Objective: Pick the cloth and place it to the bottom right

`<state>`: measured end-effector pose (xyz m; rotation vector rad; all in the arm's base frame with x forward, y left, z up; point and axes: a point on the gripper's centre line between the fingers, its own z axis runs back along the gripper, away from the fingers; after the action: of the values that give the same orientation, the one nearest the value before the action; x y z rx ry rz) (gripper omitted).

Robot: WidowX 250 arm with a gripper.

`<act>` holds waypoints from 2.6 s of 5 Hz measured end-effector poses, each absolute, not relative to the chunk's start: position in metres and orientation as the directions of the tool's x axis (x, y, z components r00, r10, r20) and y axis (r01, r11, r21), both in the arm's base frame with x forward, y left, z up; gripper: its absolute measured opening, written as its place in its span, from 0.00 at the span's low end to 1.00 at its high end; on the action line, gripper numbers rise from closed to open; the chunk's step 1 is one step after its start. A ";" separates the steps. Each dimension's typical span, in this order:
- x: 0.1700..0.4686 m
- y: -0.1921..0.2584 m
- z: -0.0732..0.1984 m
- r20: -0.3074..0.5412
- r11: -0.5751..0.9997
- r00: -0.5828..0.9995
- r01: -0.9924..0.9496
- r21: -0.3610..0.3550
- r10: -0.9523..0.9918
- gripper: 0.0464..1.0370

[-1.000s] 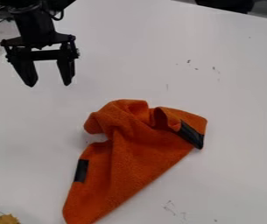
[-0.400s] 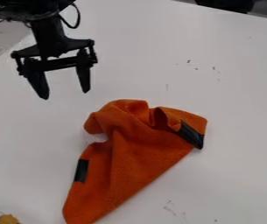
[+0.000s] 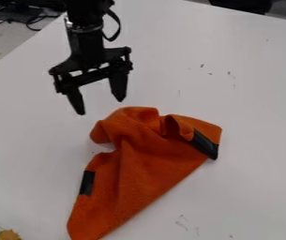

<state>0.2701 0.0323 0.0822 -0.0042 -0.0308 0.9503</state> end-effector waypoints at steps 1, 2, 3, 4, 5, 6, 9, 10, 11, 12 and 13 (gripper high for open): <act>0.283 0.029 0.063 -0.014 0.521 0.521 -0.853 -0.019 0.853 0.96; 0.283 0.030 0.054 0.001 0.488 0.488 -0.872 -0.043 0.873 0.96; 0.277 0.027 0.047 -0.010 0.459 0.460 -0.887 -0.043 0.888 0.96; 0.274 0.020 0.041 -0.030 0.440 0.441 -0.898 -0.032 0.897 0.93; 0.277 0.016 0.036 -0.033 0.443 0.444 -0.896 -0.036 0.896 0.64; 0.276 0.009 0.035 -0.022 0.461 0.462 -0.887 -0.037 0.887 0.33; 0.266 -0.025 0.086 0.138 0.539 0.525 -0.838 -0.087 0.840 0.02; 0.261 -0.059 0.089 0.201 0.570 0.544 -0.816 -0.102 0.815 0.02; 0.250 -0.097 0.088 0.247 0.618 0.579 -0.778 -0.119 0.777 0.02; 0.233 -0.124 0.068 0.258 0.660 0.624 -0.747 -0.080 0.738 0.02; 0.218 -0.145 0.056 0.268 0.697 0.662 -0.715 -0.055 0.700 0.02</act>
<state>0.2181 -0.1447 0.0557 0.0566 -0.2795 0.8003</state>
